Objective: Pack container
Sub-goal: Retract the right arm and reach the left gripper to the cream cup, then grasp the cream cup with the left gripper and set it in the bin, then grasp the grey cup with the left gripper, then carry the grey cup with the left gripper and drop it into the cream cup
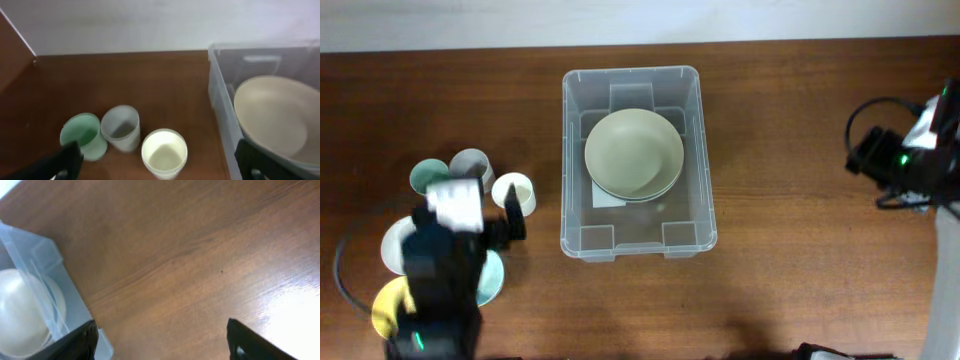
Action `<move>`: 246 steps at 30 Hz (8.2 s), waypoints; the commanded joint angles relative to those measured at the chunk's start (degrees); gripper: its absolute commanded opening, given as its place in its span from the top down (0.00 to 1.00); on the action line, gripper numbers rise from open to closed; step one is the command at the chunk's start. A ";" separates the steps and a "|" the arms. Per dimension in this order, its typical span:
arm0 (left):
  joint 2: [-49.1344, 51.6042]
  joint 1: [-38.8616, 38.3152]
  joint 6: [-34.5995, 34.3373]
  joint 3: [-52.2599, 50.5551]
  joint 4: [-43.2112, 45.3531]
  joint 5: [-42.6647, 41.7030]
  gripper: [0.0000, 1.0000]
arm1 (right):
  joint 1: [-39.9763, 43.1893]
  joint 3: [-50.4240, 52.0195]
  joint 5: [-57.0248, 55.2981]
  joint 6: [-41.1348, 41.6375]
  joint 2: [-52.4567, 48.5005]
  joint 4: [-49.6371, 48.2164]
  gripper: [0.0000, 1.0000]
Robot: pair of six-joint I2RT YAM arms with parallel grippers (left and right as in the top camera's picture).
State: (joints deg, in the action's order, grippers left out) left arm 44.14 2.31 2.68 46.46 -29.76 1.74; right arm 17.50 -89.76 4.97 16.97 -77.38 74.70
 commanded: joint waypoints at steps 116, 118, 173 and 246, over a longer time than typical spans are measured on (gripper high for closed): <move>73.09 -36.96 -32.11 82.38 -56.19 7.26 0.40 | 0.09 16.22 0.61 -4.57 1.64 -7.23 0.22; 71.38 -33.07 -32.11 84.48 -58.27 9.92 0.39 | 0.09 16.22 0.61 -4.57 1.64 -7.23 0.22; 69.53 1.25 -16.22 46.31 -22.08 8.63 0.11 | 0.09 16.22 0.61 -4.57 1.64 -7.02 0.22; 69.44 -49.72 -25.79 66.86 -48.17 -11.13 1.00 | 0.15 16.22 0.39 -4.74 1.64 -6.58 0.22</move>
State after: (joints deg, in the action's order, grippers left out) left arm 112.18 -47.57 -22.22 113.45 -77.30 -9.26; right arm 17.50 -73.78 5.50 12.84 -76.07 68.05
